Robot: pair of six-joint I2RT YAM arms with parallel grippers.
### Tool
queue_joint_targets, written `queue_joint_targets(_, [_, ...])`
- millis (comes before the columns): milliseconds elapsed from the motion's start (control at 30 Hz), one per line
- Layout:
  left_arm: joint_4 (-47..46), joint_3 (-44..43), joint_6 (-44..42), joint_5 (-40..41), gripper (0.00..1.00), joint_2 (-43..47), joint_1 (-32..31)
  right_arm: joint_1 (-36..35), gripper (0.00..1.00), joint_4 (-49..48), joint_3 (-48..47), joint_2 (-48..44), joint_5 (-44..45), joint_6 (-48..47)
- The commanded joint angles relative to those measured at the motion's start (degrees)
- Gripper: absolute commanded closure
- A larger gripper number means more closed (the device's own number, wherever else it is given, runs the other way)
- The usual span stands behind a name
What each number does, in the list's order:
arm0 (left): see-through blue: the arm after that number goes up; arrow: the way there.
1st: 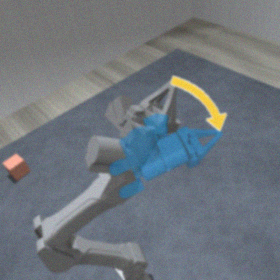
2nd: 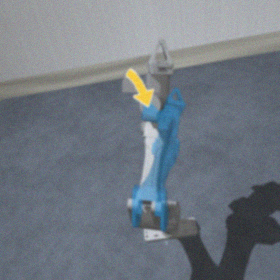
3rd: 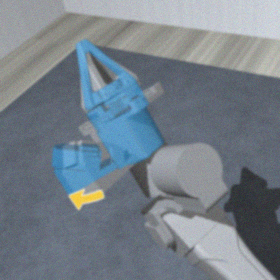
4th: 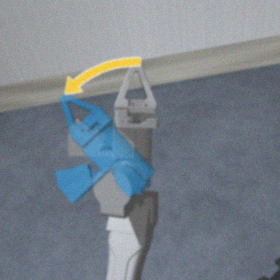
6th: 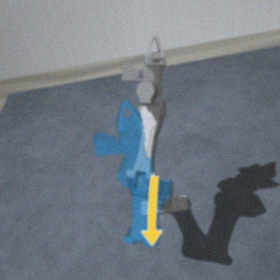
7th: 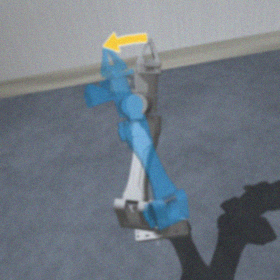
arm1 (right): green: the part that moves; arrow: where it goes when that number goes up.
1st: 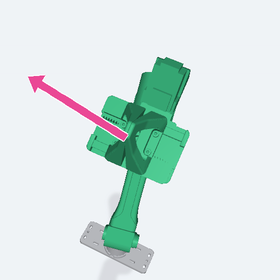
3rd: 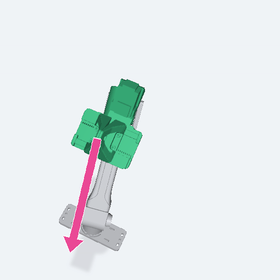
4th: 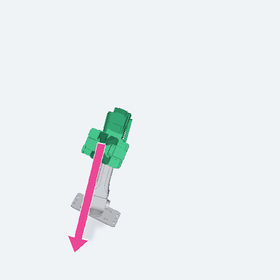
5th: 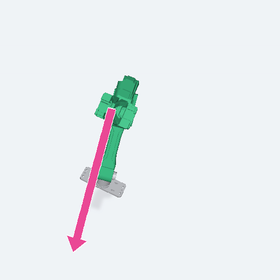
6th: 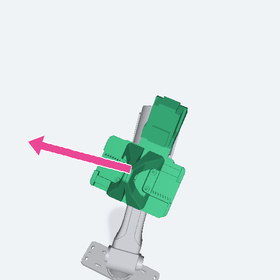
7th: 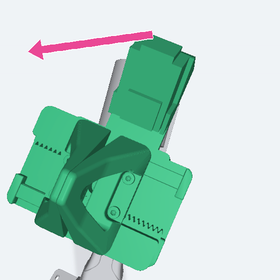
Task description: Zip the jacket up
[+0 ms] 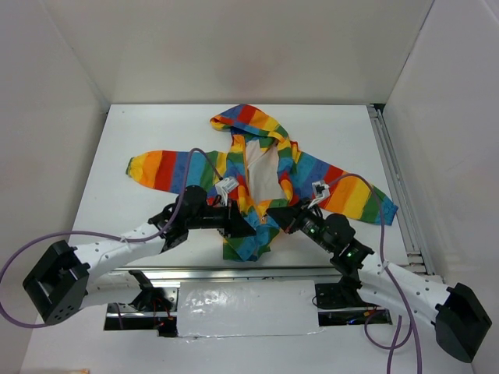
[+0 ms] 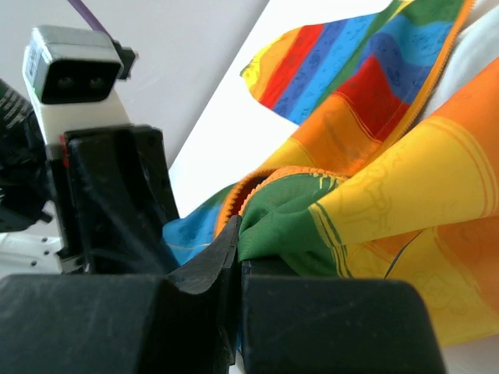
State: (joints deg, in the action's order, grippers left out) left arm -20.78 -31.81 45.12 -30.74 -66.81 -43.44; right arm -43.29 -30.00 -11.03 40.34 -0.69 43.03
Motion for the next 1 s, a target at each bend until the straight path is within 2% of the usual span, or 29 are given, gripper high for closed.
queue_joint_targets(0, [9.51,-4.56,-0.3,0.75,0.7,-1.57,-0.77,1.54,1.0,-1.56,-3.03,1.06,0.98,-0.14])
queue_joint_targets(33, [10.4,-5.18,-0.13,1.21,0.62,-1.92,-0.77,1.54,1.0,-1.47,-2.86,1.32,-0.53,0.21])
queue_joint_targets(67, [10.49,-5.71,-0.21,1.21,0.51,-2.71,-0.68,1.28,1.0,-1.73,-2.51,1.93,-1.59,0.39])
queue_joint_targets(133, [9.71,-5.89,0.14,0.07,0.44,-3.76,-0.42,1.28,1.0,-1.55,-1.81,2.29,-2.74,1.53])
queue_joint_targets(300, [7.41,-6.07,1.37,-2.22,0.42,-5.35,0.28,0.93,1.0,-2.7,-0.14,1.33,-5.46,2.41])
queue_joint_targets(533, [7.07,-5.81,2.6,-3.79,0.32,-4.75,3.09,0.4,1.0,-2.17,0.48,-0.52,-6.16,2.15])
queue_joint_targets(600, [5.58,-4.32,2.95,-4.32,0.01,-3.6,3.62,0.31,1.0,-2.69,0.74,-0.35,-6.6,2.24])
queue_joint_targets(767, [1.79,-3.78,3.04,-7.05,0.02,-3.5,4.68,-0.13,1.0,-4.45,0.39,1.85,-8.45,2.59])
queue_joint_targets(833, [1.0,-4.48,2.86,-8.45,0.06,-4.47,4.77,-0.22,1.0,-4.81,0.22,2.81,-8.45,2.41])
queue_joint_targets(867, [0.56,-4.75,2.78,-9.24,0.11,-4.73,4.77,-0.31,1.0,-4.98,0.04,2.99,-8.19,2.41])
queue_joint_targets(900, [0.3,-4.92,2.43,-9.86,0.2,-5.61,4.77,-0.48,1.0,-5.16,0.04,3.25,-8.01,2.41])
queue_joint_targets(967, [-0.14,-5.63,1.9,-12.05,0.28,-7.01,4.77,-0.57,1.0,-5.33,-0.14,3.26,-6.97,2.59])
